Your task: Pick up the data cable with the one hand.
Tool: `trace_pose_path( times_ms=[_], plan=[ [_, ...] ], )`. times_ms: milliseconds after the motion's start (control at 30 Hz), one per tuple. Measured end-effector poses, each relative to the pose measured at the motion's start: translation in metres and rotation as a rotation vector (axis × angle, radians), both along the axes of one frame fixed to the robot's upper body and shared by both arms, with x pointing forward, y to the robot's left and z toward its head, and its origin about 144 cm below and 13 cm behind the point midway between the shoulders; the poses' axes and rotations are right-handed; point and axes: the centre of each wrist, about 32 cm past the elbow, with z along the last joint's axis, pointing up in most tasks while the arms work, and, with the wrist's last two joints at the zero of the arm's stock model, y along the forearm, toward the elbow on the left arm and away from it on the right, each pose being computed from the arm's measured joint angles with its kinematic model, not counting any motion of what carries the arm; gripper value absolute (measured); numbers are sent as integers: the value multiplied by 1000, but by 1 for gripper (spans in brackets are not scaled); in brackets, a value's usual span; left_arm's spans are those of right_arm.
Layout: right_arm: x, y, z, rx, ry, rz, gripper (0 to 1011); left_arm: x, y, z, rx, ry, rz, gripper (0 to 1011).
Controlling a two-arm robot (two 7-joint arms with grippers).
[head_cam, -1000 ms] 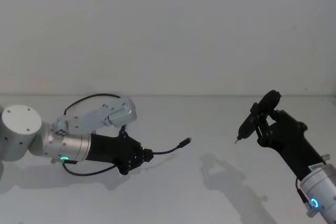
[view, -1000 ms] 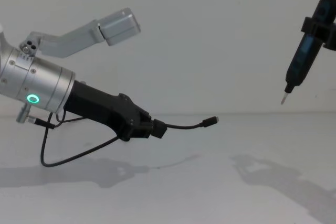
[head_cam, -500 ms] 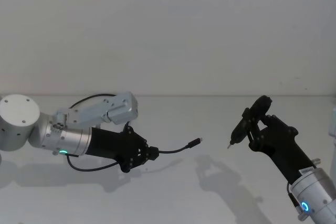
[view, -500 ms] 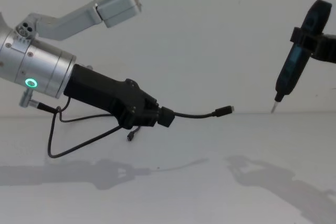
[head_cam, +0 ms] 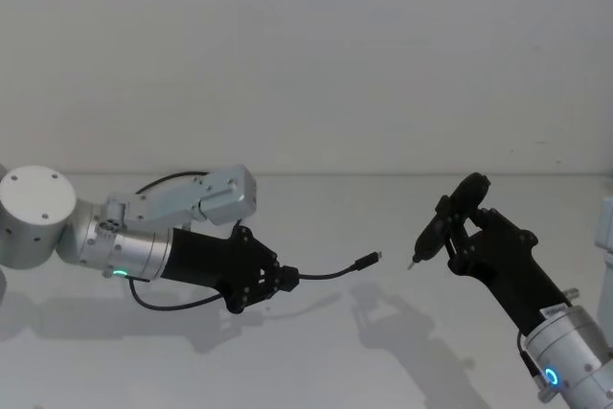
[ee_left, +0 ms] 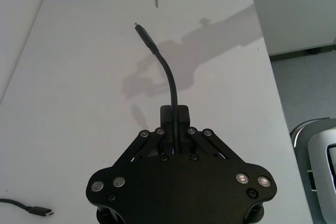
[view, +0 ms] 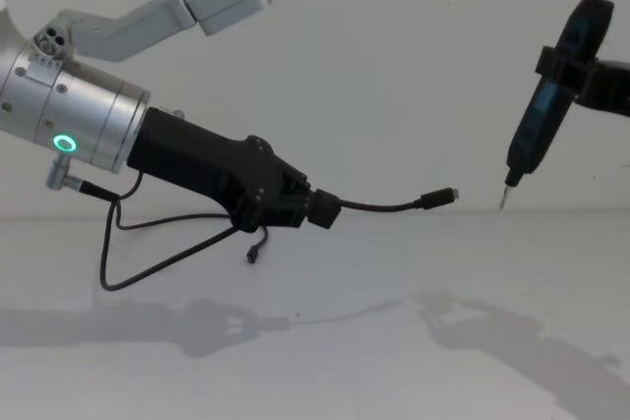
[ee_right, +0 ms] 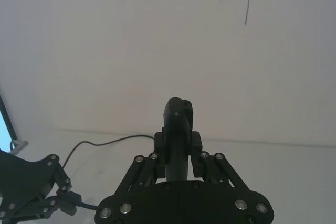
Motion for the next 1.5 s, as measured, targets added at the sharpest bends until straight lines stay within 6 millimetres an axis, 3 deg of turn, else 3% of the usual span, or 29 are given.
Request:
trace_pose_path(
  times_ms=[667,1500],
  plan=[
    [-3,5,9,18,-16,27,263,0,-3,2,-4,-4,-19,66],
    [7,10,7,19,-10,39,263,0,-3,3,-5,-5,-22,65]
  ],
)
